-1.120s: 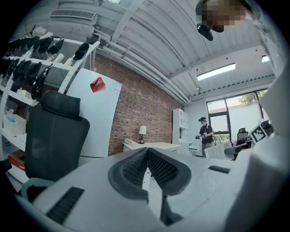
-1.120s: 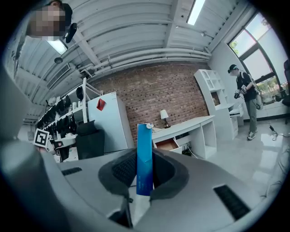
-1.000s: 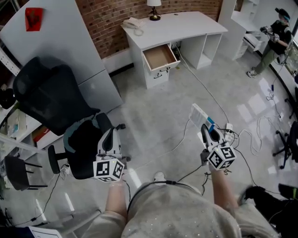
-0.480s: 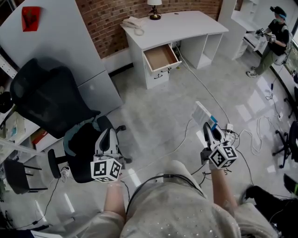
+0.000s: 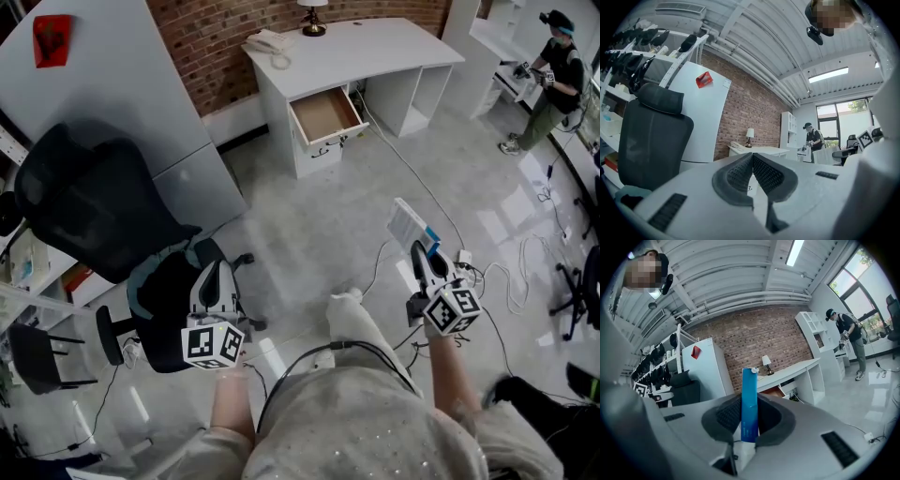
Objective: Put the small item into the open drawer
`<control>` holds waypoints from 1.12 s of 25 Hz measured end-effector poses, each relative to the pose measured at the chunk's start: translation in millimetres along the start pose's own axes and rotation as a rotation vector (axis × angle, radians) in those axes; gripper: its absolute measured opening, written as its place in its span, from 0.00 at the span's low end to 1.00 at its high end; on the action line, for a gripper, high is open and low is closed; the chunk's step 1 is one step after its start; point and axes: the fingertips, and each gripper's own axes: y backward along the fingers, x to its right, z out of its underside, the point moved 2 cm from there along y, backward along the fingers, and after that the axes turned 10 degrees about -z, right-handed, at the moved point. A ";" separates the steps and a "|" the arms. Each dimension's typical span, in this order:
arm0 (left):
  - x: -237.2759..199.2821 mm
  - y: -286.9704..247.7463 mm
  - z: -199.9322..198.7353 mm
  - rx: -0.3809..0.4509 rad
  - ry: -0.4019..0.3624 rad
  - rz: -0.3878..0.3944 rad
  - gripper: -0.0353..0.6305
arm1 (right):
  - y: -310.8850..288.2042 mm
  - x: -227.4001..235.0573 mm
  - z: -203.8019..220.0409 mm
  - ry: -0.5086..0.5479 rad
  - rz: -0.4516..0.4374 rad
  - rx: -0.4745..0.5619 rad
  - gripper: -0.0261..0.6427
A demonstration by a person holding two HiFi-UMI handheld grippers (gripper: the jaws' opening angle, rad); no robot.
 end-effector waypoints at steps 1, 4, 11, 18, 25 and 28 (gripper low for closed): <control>0.9 -5.1 0.9 -0.001 -0.003 0.001 0.06 | -4.4 4.4 1.8 -0.003 -0.002 -0.003 0.14; -0.6 -26.2 1.6 -0.004 -0.017 -0.002 0.06 | -25.6 20.2 6.7 -0.029 -0.001 -0.003 0.14; -12.4 -100.8 -7.0 0.014 -0.028 -0.053 0.06 | -106.4 58.4 -4.2 -0.036 -0.054 -0.005 0.14; 7.0 -189.4 -11.6 -0.004 -0.021 -0.031 0.06 | -187.8 105.7 -23.4 -0.053 -0.091 -0.039 0.14; 20.4 -270.7 -11.2 -0.008 -0.002 -0.029 0.06 | -250.8 150.4 -37.2 -0.052 -0.107 -0.072 0.14; 26.0 -300.6 -8.8 -0.016 -0.007 -0.022 0.06 | -272.1 168.0 -40.2 -0.054 -0.107 -0.084 0.14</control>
